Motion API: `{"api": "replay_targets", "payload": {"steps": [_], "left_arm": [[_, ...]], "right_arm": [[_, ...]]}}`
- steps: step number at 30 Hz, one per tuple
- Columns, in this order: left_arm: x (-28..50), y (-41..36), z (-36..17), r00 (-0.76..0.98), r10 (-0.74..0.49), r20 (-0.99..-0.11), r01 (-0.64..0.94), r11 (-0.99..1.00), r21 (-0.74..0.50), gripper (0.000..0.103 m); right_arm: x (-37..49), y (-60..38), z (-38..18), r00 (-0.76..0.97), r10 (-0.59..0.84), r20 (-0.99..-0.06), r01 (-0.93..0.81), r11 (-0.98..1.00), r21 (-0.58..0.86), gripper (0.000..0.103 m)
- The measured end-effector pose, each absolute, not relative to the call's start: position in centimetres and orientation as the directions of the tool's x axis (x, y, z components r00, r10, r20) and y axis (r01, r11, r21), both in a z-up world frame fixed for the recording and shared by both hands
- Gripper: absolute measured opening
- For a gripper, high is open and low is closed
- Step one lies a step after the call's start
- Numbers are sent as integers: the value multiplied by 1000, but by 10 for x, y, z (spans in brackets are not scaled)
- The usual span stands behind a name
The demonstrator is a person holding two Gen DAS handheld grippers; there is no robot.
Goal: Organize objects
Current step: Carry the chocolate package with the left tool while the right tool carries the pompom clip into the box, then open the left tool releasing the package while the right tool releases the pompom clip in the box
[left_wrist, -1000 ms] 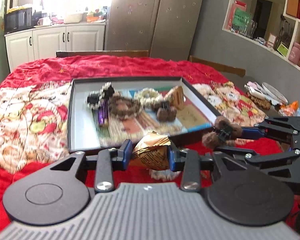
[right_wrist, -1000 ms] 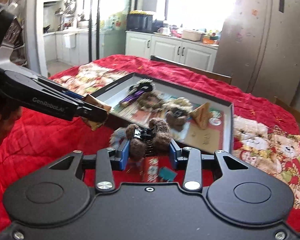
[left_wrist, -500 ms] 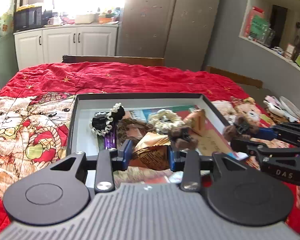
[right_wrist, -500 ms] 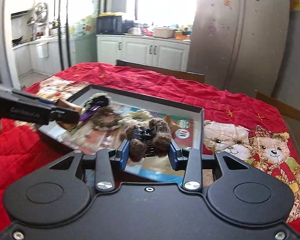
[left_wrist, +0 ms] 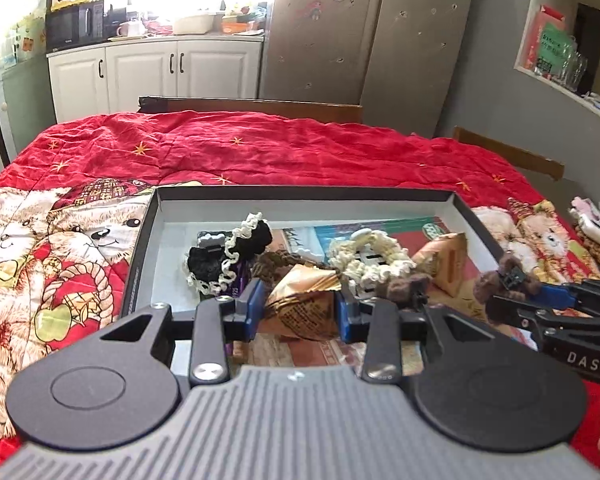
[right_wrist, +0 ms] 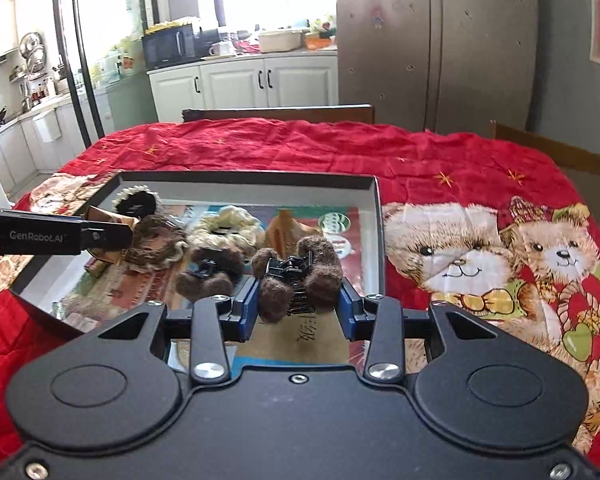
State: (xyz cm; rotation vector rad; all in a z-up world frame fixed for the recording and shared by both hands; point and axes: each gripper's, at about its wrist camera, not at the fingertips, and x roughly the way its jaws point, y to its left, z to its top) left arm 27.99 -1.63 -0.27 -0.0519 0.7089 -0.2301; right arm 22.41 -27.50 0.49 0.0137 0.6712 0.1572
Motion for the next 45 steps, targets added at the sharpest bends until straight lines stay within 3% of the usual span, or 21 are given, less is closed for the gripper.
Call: {"api": "replay_targets", "payload": {"steps": [45], "left_arm": [[300,-30,-21,742,-171,-648,185,982,-48,42]], "right_arm": [[251,-269,-17,751,140,-645,-160,987,27,39]]}}
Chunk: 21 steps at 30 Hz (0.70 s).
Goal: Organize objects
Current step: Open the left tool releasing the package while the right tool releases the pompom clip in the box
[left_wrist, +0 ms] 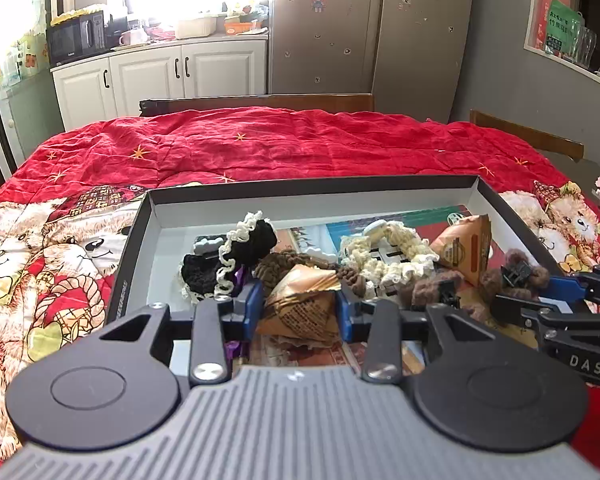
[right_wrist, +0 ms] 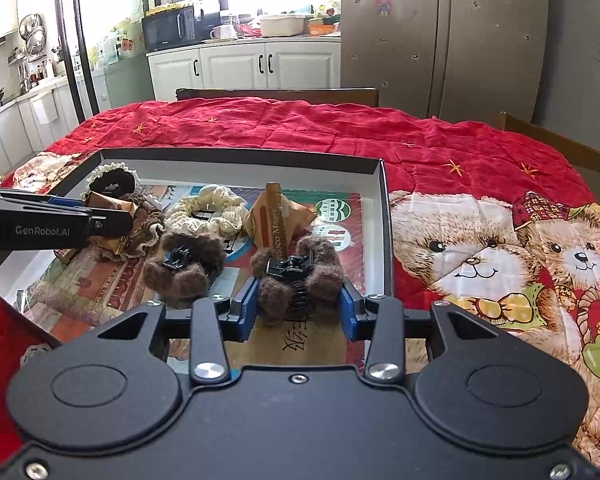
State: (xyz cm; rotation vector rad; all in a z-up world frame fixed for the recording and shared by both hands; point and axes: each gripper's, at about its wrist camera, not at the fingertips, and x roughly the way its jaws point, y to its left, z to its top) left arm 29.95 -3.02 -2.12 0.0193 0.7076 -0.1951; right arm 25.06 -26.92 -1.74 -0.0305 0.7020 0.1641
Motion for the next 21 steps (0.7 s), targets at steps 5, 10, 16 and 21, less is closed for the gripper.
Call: {"api": "replay_targets", "payload": {"steps": [5,10,16,21], "left_arm": [[299,-31,-21,743,-168,-648,185,982,-41,43],[299,-30,-21,744,-166,-647,186,982,-38,50],[299,-29,-21,742,-170,-649,189,981,-41,53],[299,-29,-20,743,-167,-648,189,981,-36,53]], "right_arm": [[251,-268,-18,750,142,-646,-162,986,29,39],[250,-268,-18,752,140,-644,-165,986,22,42],[250,-267,-18,752,140,-644,-166,986,21,43],[249,-267,-18,755,138,-642,-164,986,18,43]]}}
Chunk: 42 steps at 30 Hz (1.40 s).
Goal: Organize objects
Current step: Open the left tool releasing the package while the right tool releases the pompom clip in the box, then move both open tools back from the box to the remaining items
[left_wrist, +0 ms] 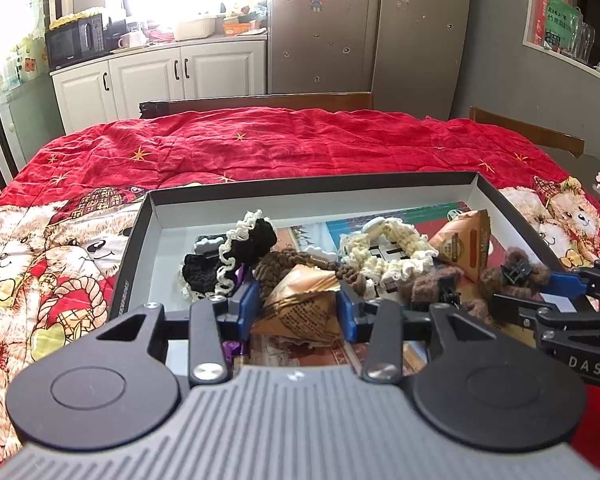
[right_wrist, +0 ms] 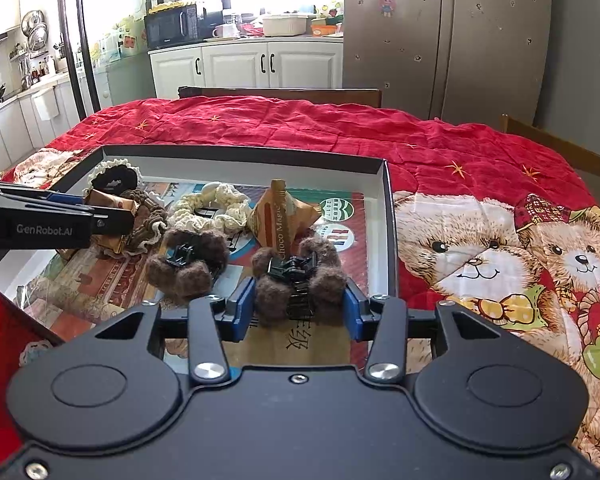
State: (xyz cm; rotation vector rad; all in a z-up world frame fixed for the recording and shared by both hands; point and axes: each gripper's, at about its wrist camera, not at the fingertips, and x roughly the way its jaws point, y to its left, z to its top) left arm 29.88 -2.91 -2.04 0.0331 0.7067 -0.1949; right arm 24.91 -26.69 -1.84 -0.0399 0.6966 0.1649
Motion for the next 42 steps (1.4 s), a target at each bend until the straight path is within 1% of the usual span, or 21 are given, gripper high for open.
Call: {"api": "replay_targets", "payload": {"steps": [1,6,7,12,20,27,38,42], "left_arm": [[299,-28,-20,744,-166,-647,190,981,-34,57],[298,-29,-20,744,-165,-648,191,981,-32,62],[299,-28,-19,743,-166,-648,190,981,-34,64],[295,-29,-16,748,-175,-640,197,980,-37,69],[285,-30,-4,766,-182,-616,206,978,-32,73],[271,-28,14,792,-185,-582,210,977,-24,78],[236,-16,33,808,-208,-552,234,972,-23,78],[223,-11,37,808,-222,-546,251,968,-22,78]], "right_arm": [[248,-267,-18,756,137,-641,-165,986,17,44],[247,-267,-16,762,131,-634,-159,987,13,48],[247,-268,-16,763,131,-633,-159,987,13,50],[245,-269,-11,769,131,-625,-155,988,17,59],[237,-271,0,785,128,-606,-148,989,18,59],[222,-269,13,798,129,-588,-155,988,7,59],[172,-261,39,810,153,-567,-200,980,-21,59],[153,-261,45,802,169,-573,-215,977,-13,59]]}}
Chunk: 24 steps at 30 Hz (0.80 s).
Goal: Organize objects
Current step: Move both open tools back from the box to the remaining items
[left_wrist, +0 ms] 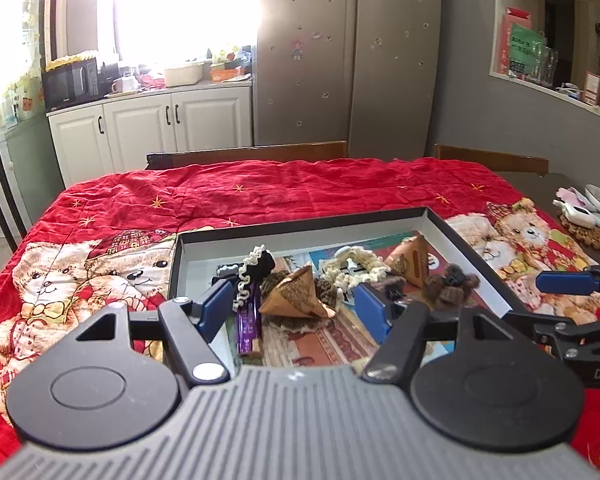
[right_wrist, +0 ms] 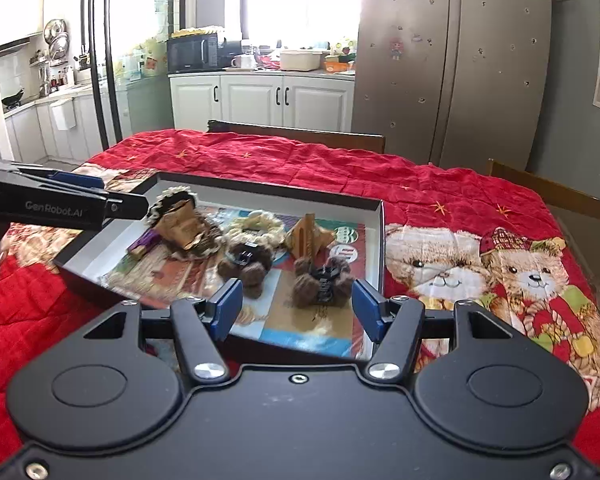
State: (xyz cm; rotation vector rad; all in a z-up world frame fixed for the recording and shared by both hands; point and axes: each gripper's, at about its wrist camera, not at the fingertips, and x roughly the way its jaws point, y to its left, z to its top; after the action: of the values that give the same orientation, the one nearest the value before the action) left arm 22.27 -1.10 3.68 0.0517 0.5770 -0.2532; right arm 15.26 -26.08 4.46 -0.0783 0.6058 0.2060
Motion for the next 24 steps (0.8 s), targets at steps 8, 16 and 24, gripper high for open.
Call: {"api": "replay_targets", "payload": {"steps": [8,16,24], "left_arm": [[193,-6,33,788,-272,-552,293,955,-51,78],[170,-6,15,747,-315,-585,335,939,-78,78],[165,-11,-13,698,-323,-639,343,934,-97,78]], "right_arm": [[123,-254,40,783,198,-590,-240,971,7,59],[112,-253,15,751,244,-613,-242,966,89,53],[113,-254,-3,731,274,-625,-245,960,135,50]]}}
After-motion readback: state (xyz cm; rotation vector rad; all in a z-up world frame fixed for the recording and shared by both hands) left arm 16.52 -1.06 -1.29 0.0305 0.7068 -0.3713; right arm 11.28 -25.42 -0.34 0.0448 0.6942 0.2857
